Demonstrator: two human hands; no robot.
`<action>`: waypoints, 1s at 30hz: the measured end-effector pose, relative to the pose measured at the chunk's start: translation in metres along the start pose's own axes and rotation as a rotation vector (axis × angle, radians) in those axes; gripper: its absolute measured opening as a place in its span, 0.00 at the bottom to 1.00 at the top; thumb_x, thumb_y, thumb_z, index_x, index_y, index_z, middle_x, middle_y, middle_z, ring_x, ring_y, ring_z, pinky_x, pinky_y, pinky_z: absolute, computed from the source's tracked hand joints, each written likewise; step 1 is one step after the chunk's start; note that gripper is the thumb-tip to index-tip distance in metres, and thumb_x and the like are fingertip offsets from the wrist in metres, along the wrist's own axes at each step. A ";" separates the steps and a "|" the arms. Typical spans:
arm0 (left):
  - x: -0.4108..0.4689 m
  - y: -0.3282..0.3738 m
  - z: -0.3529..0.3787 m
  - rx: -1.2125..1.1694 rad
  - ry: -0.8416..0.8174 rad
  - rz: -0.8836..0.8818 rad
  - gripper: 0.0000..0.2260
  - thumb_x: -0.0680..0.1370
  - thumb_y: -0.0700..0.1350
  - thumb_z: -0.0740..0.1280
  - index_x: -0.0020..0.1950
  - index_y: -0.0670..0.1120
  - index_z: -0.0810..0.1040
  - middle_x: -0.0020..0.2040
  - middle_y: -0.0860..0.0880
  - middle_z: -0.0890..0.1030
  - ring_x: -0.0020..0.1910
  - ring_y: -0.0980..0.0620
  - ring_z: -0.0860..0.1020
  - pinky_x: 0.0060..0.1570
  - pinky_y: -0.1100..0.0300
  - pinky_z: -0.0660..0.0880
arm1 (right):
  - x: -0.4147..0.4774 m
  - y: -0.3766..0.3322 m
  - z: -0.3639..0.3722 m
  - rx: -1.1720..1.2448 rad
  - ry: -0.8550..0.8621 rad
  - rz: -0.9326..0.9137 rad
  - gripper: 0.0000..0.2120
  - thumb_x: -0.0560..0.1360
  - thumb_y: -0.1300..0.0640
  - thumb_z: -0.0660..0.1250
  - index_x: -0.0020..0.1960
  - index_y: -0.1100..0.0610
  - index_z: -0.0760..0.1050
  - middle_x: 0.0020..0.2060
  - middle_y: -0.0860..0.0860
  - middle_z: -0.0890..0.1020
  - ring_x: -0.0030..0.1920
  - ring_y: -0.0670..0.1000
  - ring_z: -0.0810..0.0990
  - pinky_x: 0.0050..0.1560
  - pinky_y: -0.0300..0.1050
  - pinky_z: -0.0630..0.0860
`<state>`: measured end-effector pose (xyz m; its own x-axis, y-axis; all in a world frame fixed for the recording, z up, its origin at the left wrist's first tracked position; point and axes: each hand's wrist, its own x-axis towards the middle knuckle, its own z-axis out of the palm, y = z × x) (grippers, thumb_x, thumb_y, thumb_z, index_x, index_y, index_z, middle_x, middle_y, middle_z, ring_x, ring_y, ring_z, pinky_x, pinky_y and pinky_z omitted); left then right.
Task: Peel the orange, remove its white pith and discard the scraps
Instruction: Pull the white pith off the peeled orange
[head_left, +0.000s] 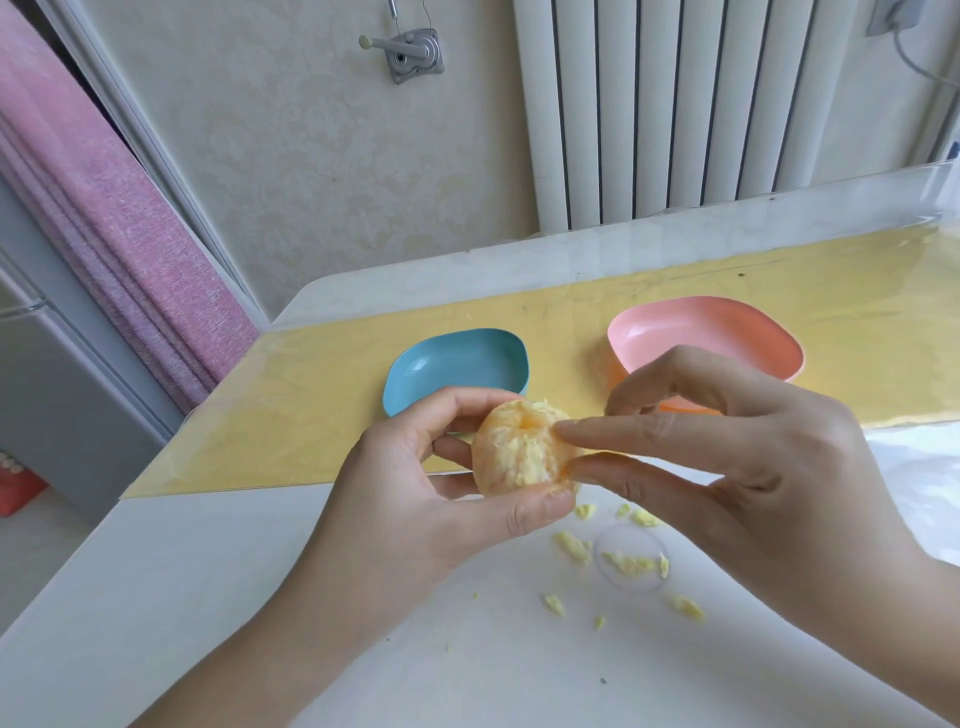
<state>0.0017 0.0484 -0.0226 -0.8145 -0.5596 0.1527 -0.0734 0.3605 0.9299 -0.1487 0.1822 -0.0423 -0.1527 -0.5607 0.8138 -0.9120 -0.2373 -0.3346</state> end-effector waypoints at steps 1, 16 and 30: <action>-0.001 0.000 0.000 0.013 0.012 -0.001 0.25 0.54 0.55 0.79 0.50 0.58 0.81 0.43 0.56 0.83 0.44 0.50 0.83 0.43 0.61 0.78 | 0.000 -0.001 0.000 -0.009 0.010 -0.007 0.07 0.72 0.52 0.71 0.49 0.51 0.84 0.39 0.48 0.78 0.39 0.43 0.75 0.41 0.29 0.69; -0.002 0.002 0.001 0.061 0.000 -0.015 0.24 0.54 0.56 0.79 0.49 0.58 0.82 0.43 0.55 0.83 0.43 0.53 0.82 0.44 0.62 0.78 | 0.004 0.002 -0.004 -0.012 -0.180 -0.064 0.06 0.76 0.53 0.66 0.45 0.53 0.81 0.43 0.42 0.73 0.40 0.44 0.74 0.43 0.29 0.68; -0.002 0.007 -0.005 -0.001 -0.093 -0.020 0.21 0.57 0.56 0.76 0.49 0.56 0.83 0.47 0.51 0.84 0.49 0.47 0.80 0.47 0.62 0.78 | 0.006 0.001 -0.008 0.064 -0.124 -0.087 0.06 0.74 0.57 0.69 0.50 0.56 0.82 0.44 0.48 0.80 0.45 0.42 0.78 0.46 0.31 0.72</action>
<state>0.0056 0.0483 -0.0143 -0.8628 -0.4950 0.1028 -0.0894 0.3495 0.9327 -0.1541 0.1852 -0.0344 -0.0226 -0.6285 0.7775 -0.8930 -0.3370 -0.2984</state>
